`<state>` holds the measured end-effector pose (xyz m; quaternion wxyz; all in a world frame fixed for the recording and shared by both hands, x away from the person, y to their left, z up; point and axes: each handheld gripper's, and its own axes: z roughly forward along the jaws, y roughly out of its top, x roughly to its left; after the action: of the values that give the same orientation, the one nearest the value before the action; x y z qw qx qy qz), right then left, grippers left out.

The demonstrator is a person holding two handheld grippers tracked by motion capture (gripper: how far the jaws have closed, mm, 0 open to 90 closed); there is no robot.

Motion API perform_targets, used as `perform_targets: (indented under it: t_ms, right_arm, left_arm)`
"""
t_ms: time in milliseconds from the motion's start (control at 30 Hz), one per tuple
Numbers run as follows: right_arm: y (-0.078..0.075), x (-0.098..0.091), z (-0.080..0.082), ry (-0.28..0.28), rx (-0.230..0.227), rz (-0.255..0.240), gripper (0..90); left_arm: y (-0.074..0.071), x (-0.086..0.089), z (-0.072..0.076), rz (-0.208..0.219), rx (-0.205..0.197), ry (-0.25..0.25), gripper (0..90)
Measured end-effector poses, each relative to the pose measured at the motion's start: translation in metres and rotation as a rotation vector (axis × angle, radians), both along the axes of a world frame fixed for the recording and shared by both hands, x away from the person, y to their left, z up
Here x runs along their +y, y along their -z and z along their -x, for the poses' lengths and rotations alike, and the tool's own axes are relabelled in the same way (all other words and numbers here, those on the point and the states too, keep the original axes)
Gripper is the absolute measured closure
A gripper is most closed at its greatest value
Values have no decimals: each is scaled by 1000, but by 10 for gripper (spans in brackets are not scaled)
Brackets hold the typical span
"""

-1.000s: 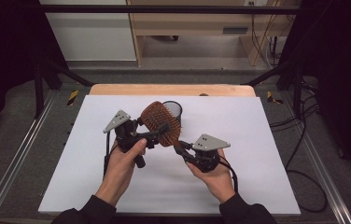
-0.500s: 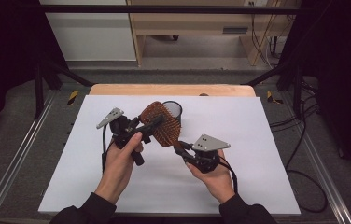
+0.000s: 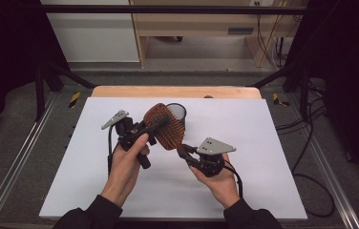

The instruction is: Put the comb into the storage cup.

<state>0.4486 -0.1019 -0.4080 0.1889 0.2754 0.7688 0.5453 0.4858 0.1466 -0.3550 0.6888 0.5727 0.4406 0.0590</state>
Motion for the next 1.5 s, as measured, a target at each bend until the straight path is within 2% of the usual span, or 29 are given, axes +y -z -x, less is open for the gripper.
perform_targets:
  t_ms: [267,400,600,733,767,900,933,967,1033,1100,1167,1233,1300,1367,1500]
  right_arm:
    - [3,4,0,-1,9,13,728]
    - [5,4,-1,-5,21,17,728]
    - [7,7,-3,-13,34,0,726]
    - [10,8,-7,-26,62,-24,716]
    - [11,8,-8,-24,70,-35,698]
    - [13,3,-12,5,92,-62,513]
    - [13,-4,-12,18,80,-69,441]
    - [13,-4,-12,18,80,-69,441]
    - [12,-10,-12,21,66,-72,361]
    - [12,-17,-13,47,55,-66,307]
    - [11,-24,-16,71,39,-120,218]
    - [12,-26,-17,78,29,-123,183]
    - [15,-26,-20,92,34,-81,142]
    - [18,-28,-22,125,46,-31,162]
    - [22,-35,-27,164,67,14,162]
  left_arm:
    - [0,-1,2,18,9,12,485]
    - [-1,-1,3,19,36,9,503]
    - [-2,0,4,17,37,8,514]
    - [-2,1,3,15,30,4,515]
    - [-2,2,2,13,27,4,515]
    - [-3,11,-2,28,30,-15,515]
    - [-4,13,-3,19,26,-22,515]
    - [-4,15,-3,10,20,-29,515]
    - [-5,20,-4,-9,11,-40,514]
    - [-4,22,-5,-5,17,-54,514]
    - [-4,25,-5,-11,12,-69,514]
    - [-5,27,-4,-13,-6,-79,514]
    - [-8,29,-3,-17,-23,-90,514]
    - [-10,33,-2,-21,-38,-98,514]
    - [-16,39,2,-49,-67,-111,513]
